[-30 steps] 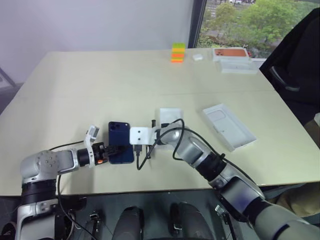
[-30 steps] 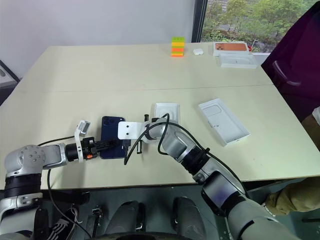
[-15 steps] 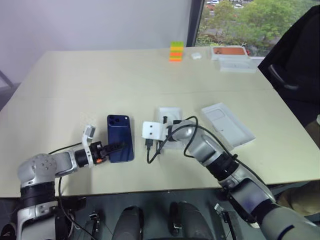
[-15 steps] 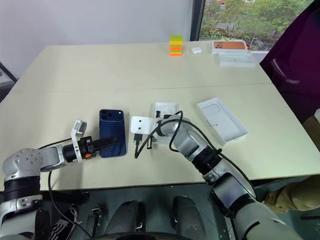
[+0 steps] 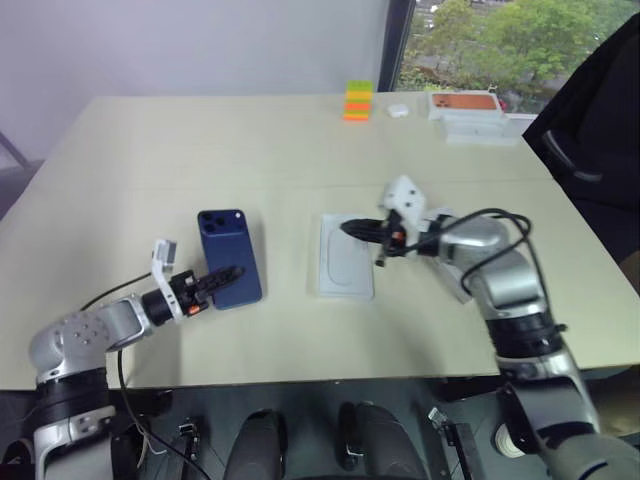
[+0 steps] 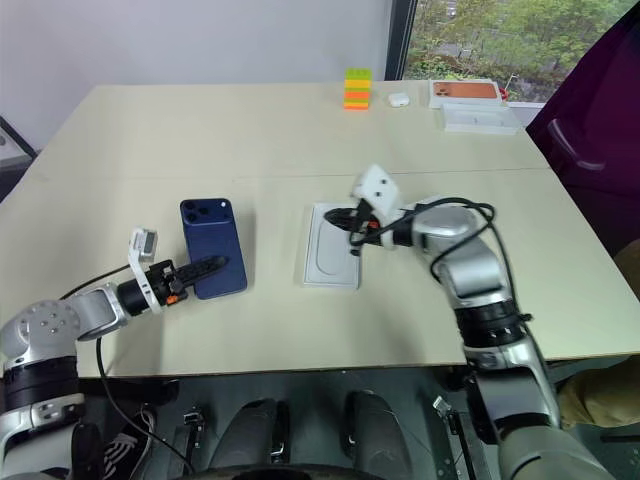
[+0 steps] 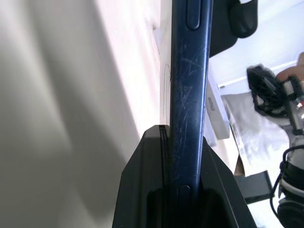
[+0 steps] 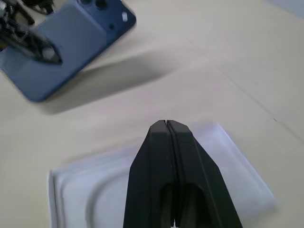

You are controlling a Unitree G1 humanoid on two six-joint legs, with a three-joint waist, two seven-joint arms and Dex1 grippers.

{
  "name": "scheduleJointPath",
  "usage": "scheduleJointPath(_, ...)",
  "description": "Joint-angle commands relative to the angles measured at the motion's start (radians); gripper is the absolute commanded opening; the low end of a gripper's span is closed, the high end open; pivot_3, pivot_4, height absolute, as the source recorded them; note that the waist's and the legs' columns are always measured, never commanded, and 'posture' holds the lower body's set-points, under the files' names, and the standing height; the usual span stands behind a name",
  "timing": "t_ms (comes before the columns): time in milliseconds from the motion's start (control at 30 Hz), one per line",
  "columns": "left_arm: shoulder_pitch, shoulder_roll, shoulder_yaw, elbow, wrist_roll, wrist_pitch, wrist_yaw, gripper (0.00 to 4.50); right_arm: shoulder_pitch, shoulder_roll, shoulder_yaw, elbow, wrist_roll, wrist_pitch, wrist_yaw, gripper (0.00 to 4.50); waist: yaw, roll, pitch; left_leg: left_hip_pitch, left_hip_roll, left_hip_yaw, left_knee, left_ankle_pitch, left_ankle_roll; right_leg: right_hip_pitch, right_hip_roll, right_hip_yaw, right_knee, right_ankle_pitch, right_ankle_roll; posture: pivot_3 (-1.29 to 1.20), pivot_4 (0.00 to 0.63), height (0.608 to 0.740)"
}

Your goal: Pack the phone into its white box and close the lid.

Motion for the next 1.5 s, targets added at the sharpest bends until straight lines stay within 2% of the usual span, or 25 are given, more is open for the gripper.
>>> scheduleJointPath(33,-0.095,-0.061,-0.023,-0.108,-0.077,0.008,0.061,0.00,0.051,-0.079,-0.100,-0.083,0.110,-0.030,0.076,1.33,0.001,-0.001,0.002,-0.001,0.000,0.000,0.000,0.000,0.000,0.000,0.000,0.000,0.000,0.000,0.000,0.00,0.150,0.740)
scheduleJointPath(233,-0.142,-0.204,-0.043,-0.118,-0.140,0.055,0.198,0.00,0.146,-0.185,-0.151,-0.059,0.124,-0.157,0.122,4.23,-0.007,-0.002,0.004,0.001,0.000,0.002,0.000,-0.001,0.002,0.000,0.002,0.003,0.000,0.000,0.001,0.00,0.150,0.740)
scheduleJointPath(433,-0.165,-0.297,-0.040,-0.056,-0.166,0.091,0.315,0.00,0.151,-0.210,-0.157,-0.036,0.130,-0.188,0.101,4.23,-0.008,-0.003,0.006,0.002,0.002,0.002,0.000,-0.001,0.002,0.000,0.005,0.003,0.001,-0.001,0.003,0.00,0.150,0.740)
scheduleJointPath(567,-0.244,-0.359,-0.062,0.011,-0.149,0.065,0.349,0.00,0.161,-0.214,-0.130,-0.049,0.136,-0.185,0.111,4.23,0.000,-0.004,0.007,0.002,0.001,0.002,0.002,-0.001,0.002,0.000,0.005,0.003,0.001,-0.001,0.002,0.00,0.150,0.740)
scheduleJointPath(833,-0.331,-0.379,-0.115,0.145,-0.092,0.074,0.363,0.00,0.179,-0.230,-0.128,-0.059,0.134,-0.191,0.106,4.23,0.013,-0.004,0.007,0.001,0.000,0.003,0.002,-0.001,0.002,0.001,0.004,0.003,0.000,0.000,0.001,0.00,0.150,0.740)
scheduleJointPath(1000,-0.343,-0.361,-0.162,0.156,-0.082,0.088,0.312,0.00,0.196,-0.242,-0.146,-0.058,0.143,-0.207,0.108,4.23,0.016,-0.004,0.007,0.001,0.001,0.003,0.002,-0.001,0.002,0.001,0.004,0.002,0.000,0.000,0.001,0.00,0.150,0.740)
scheduleJointPath(1200,-0.386,-0.371,-0.147,0.265,-0.054,0.080,0.336,0.00,0.210,-0.246,-0.153,-0.071,0.165,-0.209,0.109,4.23,0.016,-0.004,0.007,0.001,0.000,0.003,0.003,-0.001,0.002,0.001,0.004,0.002,0.000,-0.001,0.002,0.00,0.150,0.740)
scheduleJointPath(1433,-0.394,-0.381,-0.174,0.281,-0.015,0.057,0.315,0.00,0.207,-0.239,-0.129,-0.075,0.143,-0.231,0.083,4.23,0.016,-0.004,0.007,0.001,0.001,0.003,0.002,-0.001,0.002,0.001,0.004,0.002,0.000,0.000,0.000,0.00,0.150,0.740)
scheduleJointPath(1467,-0.399,-0.382,-0.173,0.290,-0.011,0.051,0.316,0.99,0.207,-0.237,-0.127,-0.075,0.143,-0.232,0.080,4.26,0.016,-0.004,0.007,0.001,0.001,0.003,0.002,-0.001,0.002,0.001,0.004,0.002,0.000,0.001,0.000,0.00,0.150,0.740)
scheduleJointPath(1500,-0.403,-0.380,-0.179,0.292,-0.013,0.058,0.301,1.25,0.207,-0.236,-0.124,-0.078,0.145,-0.231,0.079,4.26,0.017,-0.004,0.007,0.001,0.001,0.003,0.003,-0.001,0.002,0.001,0.004,0.002,0.000,0.001,0.000,0.00,0.150,0.740)
